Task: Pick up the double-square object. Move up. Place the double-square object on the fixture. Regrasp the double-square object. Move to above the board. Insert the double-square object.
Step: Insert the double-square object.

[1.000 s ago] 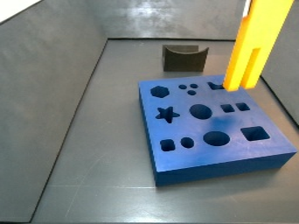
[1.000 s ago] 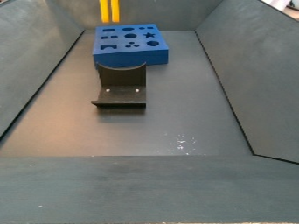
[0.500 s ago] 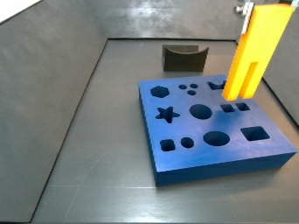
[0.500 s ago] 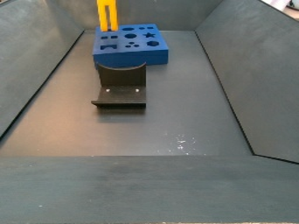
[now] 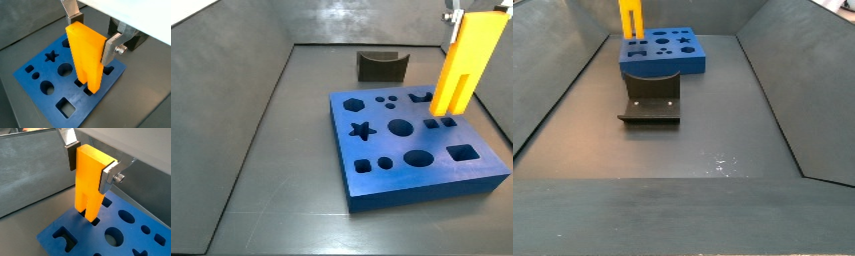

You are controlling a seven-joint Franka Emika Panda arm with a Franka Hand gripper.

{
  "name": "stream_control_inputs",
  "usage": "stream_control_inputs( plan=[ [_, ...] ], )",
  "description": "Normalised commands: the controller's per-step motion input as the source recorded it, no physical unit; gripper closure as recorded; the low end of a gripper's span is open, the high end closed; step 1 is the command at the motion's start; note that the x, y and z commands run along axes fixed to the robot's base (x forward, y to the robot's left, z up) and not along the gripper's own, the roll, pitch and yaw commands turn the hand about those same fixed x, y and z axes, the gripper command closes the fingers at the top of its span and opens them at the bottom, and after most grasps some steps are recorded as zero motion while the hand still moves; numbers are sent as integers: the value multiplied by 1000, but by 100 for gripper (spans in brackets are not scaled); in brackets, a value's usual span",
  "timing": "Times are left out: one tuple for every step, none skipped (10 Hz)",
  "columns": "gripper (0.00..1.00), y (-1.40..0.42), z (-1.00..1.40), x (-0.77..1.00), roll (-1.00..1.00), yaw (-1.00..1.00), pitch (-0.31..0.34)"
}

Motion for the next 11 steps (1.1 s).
stream_control_inputs(
  plan=[
    [100,-254,-243,449,4,166,0],
    [100,-14,0,0,10,97,0],
    [100,0,-9,0,0,34,0],
    [100,77,-97,-57,0,126,11],
    [100,40,-114,-274,0,34,0],
    [100,0,0,0,-6,0,0],
    [100,0,-6,0,-11,0,0],
    [100,-89,-163,-57,0,126,0],
    [100,-151,-197,-51,0,183,0],
    [100,-149,-217,-14,0,171,0],
    [100,-131,-220,-3,0,160,0]
  ],
)
